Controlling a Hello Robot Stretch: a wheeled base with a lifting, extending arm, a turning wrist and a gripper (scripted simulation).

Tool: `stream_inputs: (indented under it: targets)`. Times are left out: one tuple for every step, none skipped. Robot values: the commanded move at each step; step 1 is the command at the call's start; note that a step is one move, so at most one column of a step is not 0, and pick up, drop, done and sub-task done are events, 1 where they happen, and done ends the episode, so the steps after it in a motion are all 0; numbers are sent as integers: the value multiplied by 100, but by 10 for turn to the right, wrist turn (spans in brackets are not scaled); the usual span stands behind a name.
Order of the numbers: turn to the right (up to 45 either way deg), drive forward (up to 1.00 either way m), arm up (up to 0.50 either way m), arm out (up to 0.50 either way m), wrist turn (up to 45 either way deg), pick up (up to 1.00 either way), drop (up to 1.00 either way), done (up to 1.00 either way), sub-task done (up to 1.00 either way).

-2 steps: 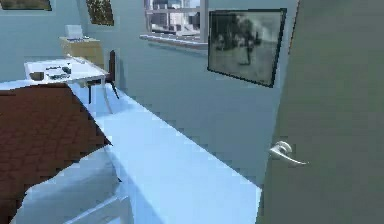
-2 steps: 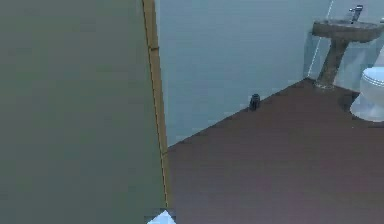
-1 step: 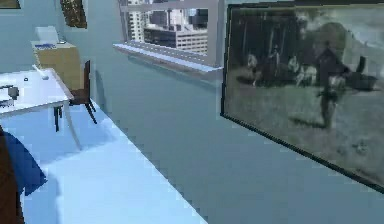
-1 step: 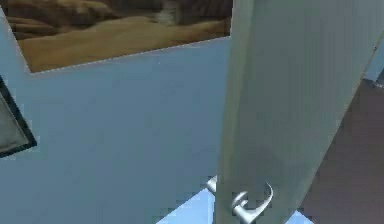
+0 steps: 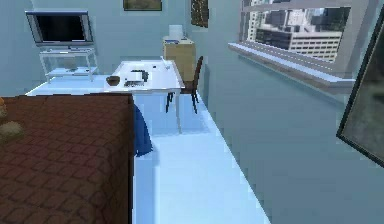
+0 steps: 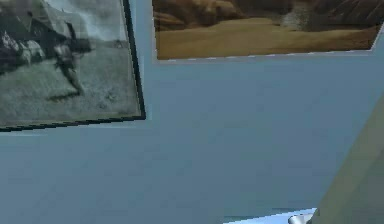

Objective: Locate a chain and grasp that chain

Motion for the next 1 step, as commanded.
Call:
stream_inputs:
  targets:
    - [-30, 0, 0, 0, 0, 0, 0, 0, 0]
